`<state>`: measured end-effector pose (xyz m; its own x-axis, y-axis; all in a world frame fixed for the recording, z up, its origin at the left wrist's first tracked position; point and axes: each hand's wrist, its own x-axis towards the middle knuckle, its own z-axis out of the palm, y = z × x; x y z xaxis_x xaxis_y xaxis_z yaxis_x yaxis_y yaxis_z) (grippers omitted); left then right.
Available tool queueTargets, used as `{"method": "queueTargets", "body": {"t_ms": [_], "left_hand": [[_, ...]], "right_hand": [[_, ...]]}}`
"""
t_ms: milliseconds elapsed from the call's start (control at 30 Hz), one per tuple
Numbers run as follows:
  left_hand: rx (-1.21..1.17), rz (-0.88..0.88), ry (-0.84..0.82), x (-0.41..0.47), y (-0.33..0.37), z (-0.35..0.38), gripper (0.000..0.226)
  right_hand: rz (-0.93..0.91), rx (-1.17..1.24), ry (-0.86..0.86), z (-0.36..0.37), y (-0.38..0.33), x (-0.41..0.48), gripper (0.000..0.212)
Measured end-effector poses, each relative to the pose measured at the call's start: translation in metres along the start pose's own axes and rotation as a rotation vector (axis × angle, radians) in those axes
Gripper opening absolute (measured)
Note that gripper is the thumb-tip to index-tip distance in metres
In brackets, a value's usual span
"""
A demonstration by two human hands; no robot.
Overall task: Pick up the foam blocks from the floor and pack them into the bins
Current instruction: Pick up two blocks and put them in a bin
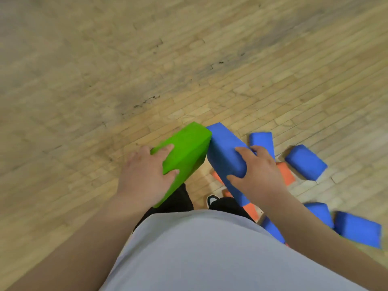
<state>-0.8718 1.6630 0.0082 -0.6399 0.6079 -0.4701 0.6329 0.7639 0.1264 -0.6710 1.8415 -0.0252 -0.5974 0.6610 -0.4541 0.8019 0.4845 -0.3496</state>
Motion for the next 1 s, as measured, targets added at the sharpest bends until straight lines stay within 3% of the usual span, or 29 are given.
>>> {"method": "queueTargets", "body": {"t_ms": [133, 267, 567, 700, 867, 1000], "left_hand": [[-0.065, -0.103, -0.015, -0.067, 0.026, 0.031, 0.072], [-0.181, -0.267, -0.021, -0.147, 0.019, 0.058, 0.073], [-0.485, -0.817, 0.117, -0.364, -0.038, 0.153, 0.071], [-0.683, -1.140, 0.195, -0.504, -0.060, 0.227, 0.072], [-0.824, -1.543, 0.225, -0.704, -0.059, 0.318, 0.071], [-0.905, -1.832, 0.302, -0.826, -0.037, 0.357, 0.070]], "right_hand": [[-0.122, -0.136, -0.083, -0.010, 0.018, -0.027, 0.069], [-0.289, -0.194, -0.118, -0.006, 0.005, -0.057, 0.082], [-0.938, -0.532, -0.314, 0.073, -0.121, -0.169, 0.078], [-1.263, -0.763, -0.477, 0.169, -0.177, -0.285, 0.077], [-1.717, -0.948, -0.644, 0.291, -0.209, -0.494, 0.073], [-2.028, -1.008, -0.763, 0.345, -0.218, -0.652, 0.077]]}}
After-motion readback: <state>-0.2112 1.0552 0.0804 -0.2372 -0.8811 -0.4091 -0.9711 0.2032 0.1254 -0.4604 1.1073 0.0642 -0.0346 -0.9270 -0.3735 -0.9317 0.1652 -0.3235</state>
